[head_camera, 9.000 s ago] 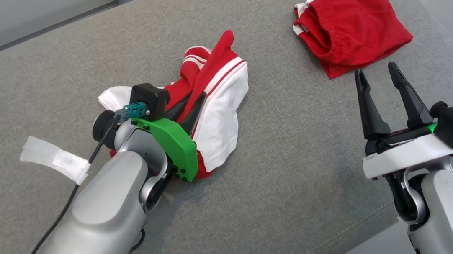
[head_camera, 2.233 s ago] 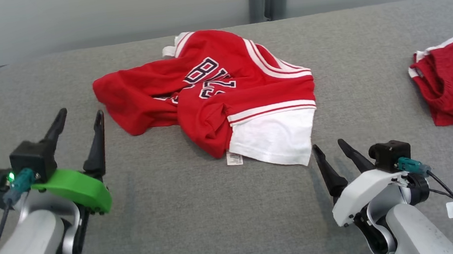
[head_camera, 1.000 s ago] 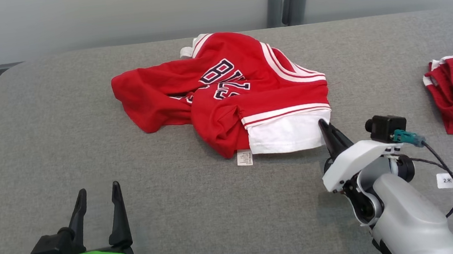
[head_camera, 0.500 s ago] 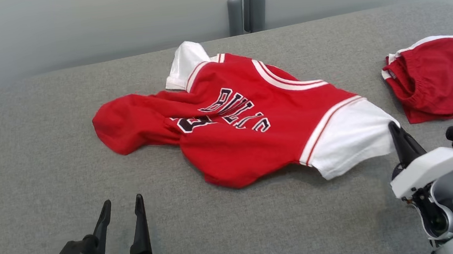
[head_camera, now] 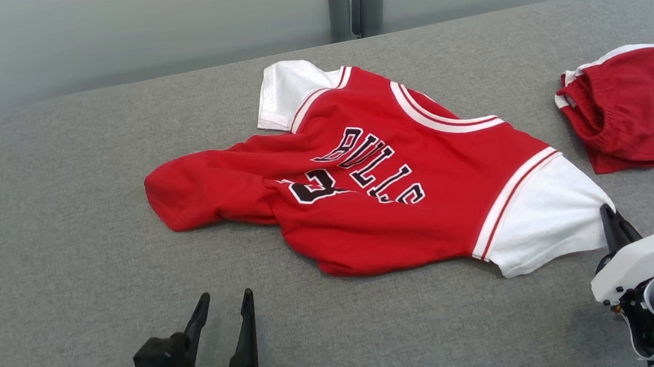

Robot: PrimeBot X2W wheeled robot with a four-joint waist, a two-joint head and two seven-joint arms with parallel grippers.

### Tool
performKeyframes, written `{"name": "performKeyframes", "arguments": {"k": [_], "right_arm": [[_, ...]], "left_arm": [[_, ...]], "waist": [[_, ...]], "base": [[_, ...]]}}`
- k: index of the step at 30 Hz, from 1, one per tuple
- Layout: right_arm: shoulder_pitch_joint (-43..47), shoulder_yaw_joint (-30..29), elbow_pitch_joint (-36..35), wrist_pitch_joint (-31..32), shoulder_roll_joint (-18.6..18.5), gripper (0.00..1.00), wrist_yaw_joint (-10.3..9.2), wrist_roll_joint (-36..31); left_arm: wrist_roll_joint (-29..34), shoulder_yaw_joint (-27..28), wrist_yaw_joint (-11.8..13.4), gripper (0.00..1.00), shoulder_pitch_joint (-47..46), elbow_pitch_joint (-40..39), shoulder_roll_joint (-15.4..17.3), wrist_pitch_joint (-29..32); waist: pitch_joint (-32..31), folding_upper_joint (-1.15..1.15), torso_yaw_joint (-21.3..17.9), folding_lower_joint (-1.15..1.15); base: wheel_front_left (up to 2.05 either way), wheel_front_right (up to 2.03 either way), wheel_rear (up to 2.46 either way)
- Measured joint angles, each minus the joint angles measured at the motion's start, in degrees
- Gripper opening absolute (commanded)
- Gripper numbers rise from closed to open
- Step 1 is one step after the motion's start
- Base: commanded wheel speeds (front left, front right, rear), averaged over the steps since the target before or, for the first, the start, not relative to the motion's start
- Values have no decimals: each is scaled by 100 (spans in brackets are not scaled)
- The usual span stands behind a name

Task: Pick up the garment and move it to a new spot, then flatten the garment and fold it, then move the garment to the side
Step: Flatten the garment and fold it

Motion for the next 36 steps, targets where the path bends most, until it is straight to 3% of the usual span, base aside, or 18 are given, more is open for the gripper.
{"name": "performKeyframes", "arguments": {"k": [5, 6, 7, 8, 9, 20, 28, 31, 32, 34, 35, 36], "right_arm": [[-117, -26, 275, -157, 13, 0, 0, -162], [-128, -20, 315, -198, 19, 4, 0, -204], [-148, -9, 355, -223, 20, 19, 0, -223], [-180, 12, 388, -267, 21, 67, 0, -245], [-212, 41, 410, -319, 22, 100, 0, -247], [-249, 199, -43, -725, 19, 100, -1, -357], [-171, 438, -635, -755, 20, 100, 0, -205], [-138, 459, -714, -753, 20, 100, 0, -137], [-121, 455, -724, -753, 20, 100, 0, -136], [-107, 454, -736, -758, 20, 100, 0, -135], [-107, 455, -744, -759, 20, 100, 0, -133], [-107, 455, -748, -759, 20, 100, 0, -131]], "left_arm": [[-35, -98, -168, 100, -325, 437, -135, 15], [-34, -116, -212, 100, -397, 522, -158, 19], [-35, -132, -236, 100, -466, 598, -190, 21], [-35, -159, -274, 100, -534, 679, -221, 21], [-34, -194, -313, 100, -595, 754, -248, 29], [-415, -145, -670, 100, -1012, 1494, -616, 53], [-1382, 319, -1005, 100, -1478, 2149, -883, 193], [-1404, 234, -1066, 77, -1624, 2328, -916, 215], [-1405, 216, -1072, 53, -1663, 2393, -925, 215], [-1391, 190, -1071, 30, -1755, 2542, -935, 203], [-1361, 186, -1065, 0, -1798, 2606, -938, 180], [-1341, 183, -1055, 0, -1848, 2664, -940, 157]], "waist": [[28, 0, -26, 0], [31, 0, -42, 0], [34, 0, -62, 0], [38, 0, -85, 0], [43, 0, -108, 0], [124, 0, -479, 0], [242, 0, -831, 0], [298, 0, -909, 0], [315, 0, -928, 0], [340, 0, -963, 0], [348, 0, -978, 0], [354, 0, -991, 0]], "base": [[0, 0, 0], [0, 0, 0], [0, 0, 0], [0, 0, 0], [0, 0, 0], [0, 0, 0], [0, 0, 0], [0, 0, 0], [0, 0, 0], [0, 0, 0], [0, 0, 0], [0, 0, 0]]}}
